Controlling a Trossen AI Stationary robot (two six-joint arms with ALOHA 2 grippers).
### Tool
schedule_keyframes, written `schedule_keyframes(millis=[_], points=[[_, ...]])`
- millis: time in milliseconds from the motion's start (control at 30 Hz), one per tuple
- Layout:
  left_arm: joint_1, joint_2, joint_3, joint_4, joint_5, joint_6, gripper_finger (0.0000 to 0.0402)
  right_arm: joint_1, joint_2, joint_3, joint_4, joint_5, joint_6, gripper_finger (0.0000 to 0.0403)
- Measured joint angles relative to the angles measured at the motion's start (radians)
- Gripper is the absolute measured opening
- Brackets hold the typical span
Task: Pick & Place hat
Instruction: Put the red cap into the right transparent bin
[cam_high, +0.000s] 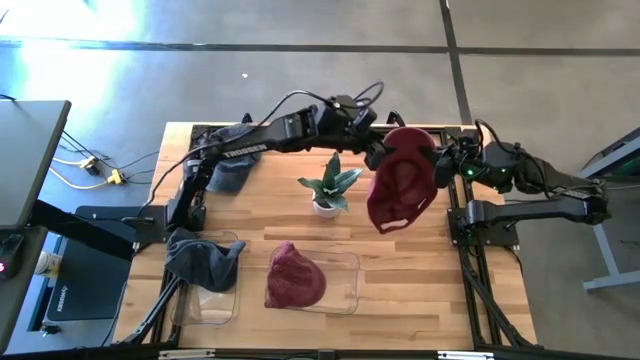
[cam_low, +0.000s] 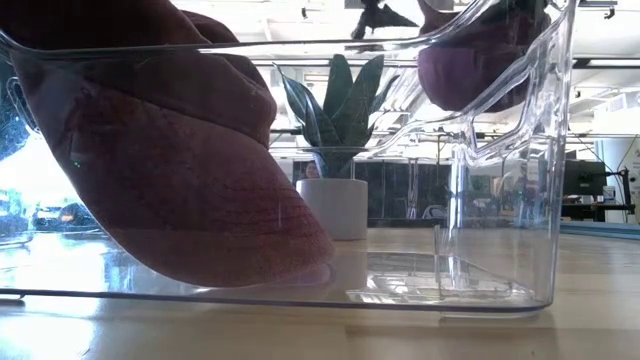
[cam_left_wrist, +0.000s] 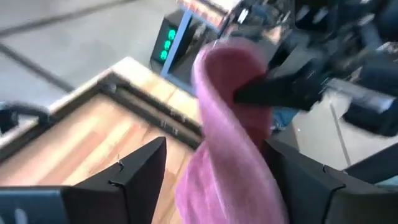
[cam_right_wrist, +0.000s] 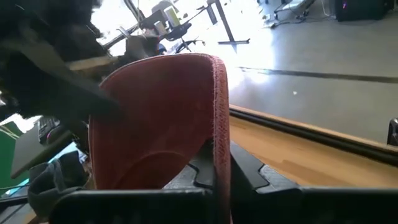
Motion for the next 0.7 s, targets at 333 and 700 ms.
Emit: schedule_keyframes(millis=[333,700], points=[[-0.003,-0.006,0.002,-0.051,0.006,0.001,0.0216,0.000,0.000,0.000,0.046,0.000,-0.032,0.0014],[0.002,0.001,0.002,-0.053,0.049,-0.049,0.0014,0.000,-0.008,0.007,0.011,-0.050,-0.086,0.0038]])
